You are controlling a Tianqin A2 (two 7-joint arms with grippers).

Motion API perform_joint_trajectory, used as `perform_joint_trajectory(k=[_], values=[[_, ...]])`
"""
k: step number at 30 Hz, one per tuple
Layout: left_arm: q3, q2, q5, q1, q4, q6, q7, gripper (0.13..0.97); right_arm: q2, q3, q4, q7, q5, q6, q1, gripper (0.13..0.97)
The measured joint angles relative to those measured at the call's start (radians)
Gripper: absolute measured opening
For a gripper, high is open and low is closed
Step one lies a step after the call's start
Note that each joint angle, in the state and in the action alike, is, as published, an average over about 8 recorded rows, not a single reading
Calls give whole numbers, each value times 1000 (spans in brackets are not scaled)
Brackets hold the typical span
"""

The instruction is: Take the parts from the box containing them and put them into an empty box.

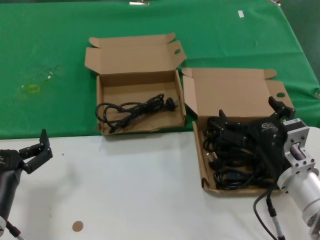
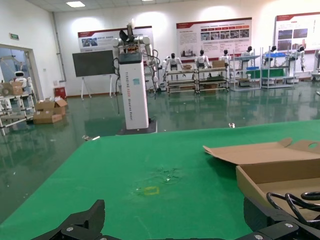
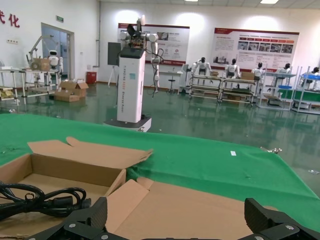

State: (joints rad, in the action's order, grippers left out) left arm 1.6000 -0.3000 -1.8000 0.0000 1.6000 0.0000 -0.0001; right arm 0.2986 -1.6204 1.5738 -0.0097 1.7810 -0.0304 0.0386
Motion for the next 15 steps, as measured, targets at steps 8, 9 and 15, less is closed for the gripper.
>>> perform_joint_trajectory(k=[8,9,15], values=[[0,0,0,0,0,0,0,966,0,0,0,0,0,0,0,966],[0,0,0,0,0,0,0,966,0,0,0,0,0,0,0,966],[0,0,0,0,0,0,0,966,0,0,0,0,0,0,0,966]])
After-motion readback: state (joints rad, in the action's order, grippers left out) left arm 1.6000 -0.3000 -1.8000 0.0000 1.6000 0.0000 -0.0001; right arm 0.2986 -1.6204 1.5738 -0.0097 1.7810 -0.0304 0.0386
